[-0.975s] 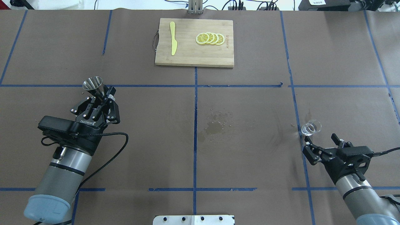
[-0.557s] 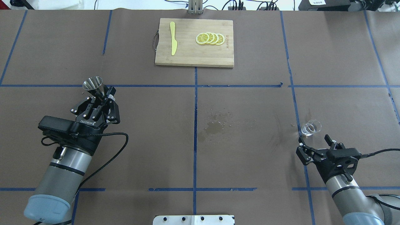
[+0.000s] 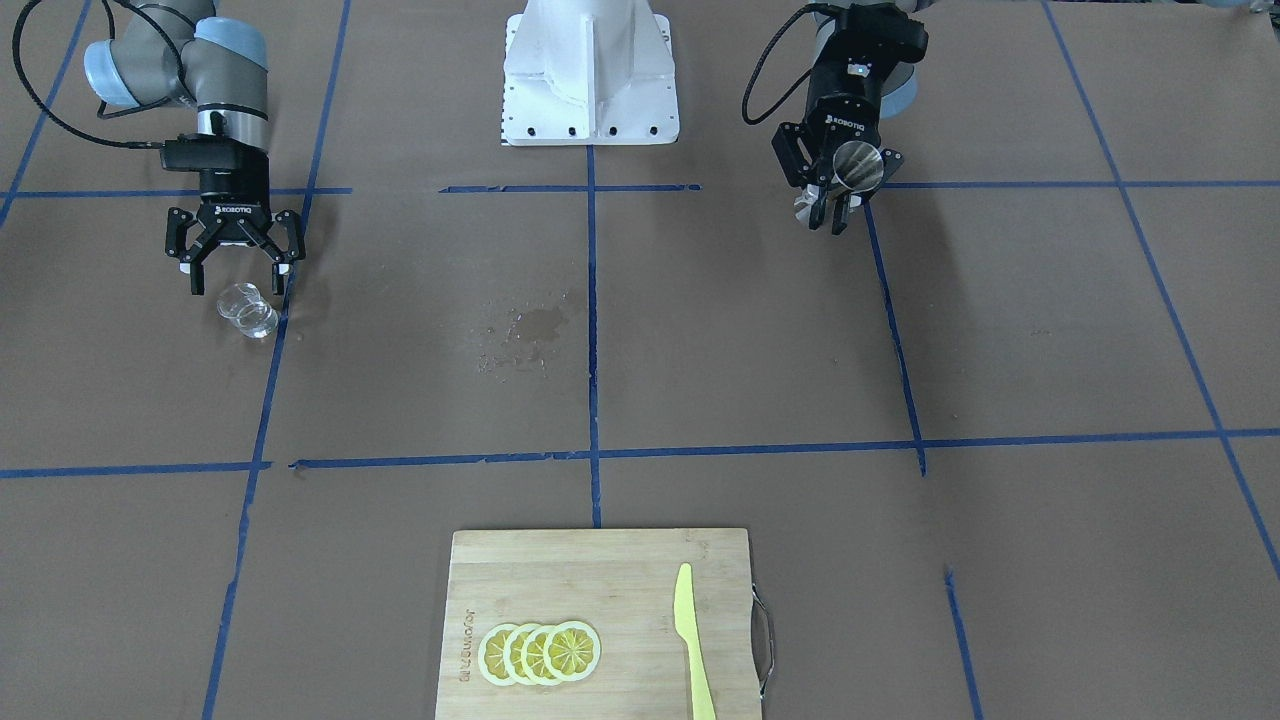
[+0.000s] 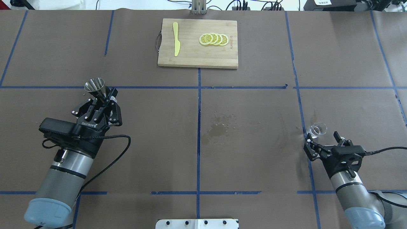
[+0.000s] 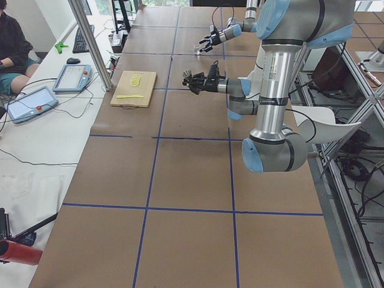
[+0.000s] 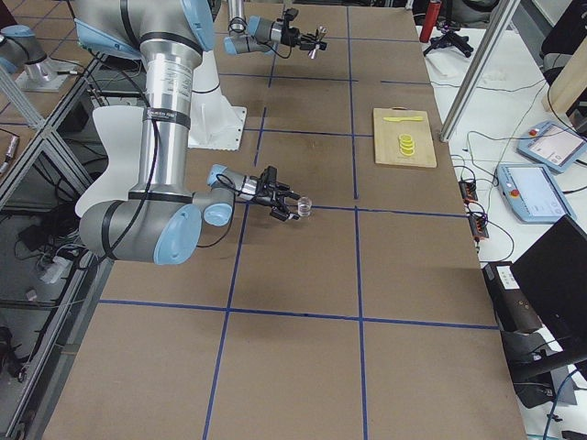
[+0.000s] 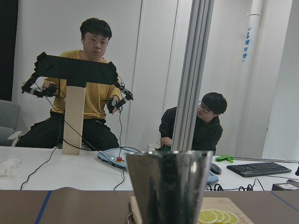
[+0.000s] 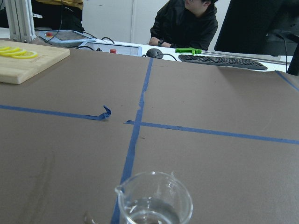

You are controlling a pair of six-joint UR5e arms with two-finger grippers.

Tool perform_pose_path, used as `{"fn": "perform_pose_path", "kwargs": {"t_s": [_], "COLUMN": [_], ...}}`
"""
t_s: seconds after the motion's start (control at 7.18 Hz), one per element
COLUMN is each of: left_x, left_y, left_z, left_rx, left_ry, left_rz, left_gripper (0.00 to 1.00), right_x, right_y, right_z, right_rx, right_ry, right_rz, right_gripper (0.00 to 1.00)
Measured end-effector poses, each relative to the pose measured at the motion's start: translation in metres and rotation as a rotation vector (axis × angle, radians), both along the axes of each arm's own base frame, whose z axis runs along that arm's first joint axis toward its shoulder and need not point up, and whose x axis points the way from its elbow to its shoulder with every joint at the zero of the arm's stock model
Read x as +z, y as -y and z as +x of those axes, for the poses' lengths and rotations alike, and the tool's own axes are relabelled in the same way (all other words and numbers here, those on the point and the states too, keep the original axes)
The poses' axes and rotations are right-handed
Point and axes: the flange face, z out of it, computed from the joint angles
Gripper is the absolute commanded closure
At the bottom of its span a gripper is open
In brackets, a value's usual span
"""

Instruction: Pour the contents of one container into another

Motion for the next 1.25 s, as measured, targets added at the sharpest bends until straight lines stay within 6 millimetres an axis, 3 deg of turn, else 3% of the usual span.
{"fn": "perform_pose_path", "kwargs": {"t_s": [0.56,1.25], "left_x": [0.0,0.0], "left_y": [0.0,0.0], "left_z": [0.0,0.0], "left_rx": [0.0,-0.002], "left_ry": [0.001,0.0], "left_rz": [0.001,0.001], "left_gripper": [1.0,1.0], "right_x": [-0.007,-0.006], "right_y": [0.016,0.017], "right_z": [-0.014,-0.017], "right_rx": [0.035,0.033], "right_ry": [0.026,0.032], "right_rz": [0.003,-0.003], "right_gripper": [0.0,0.09]}}
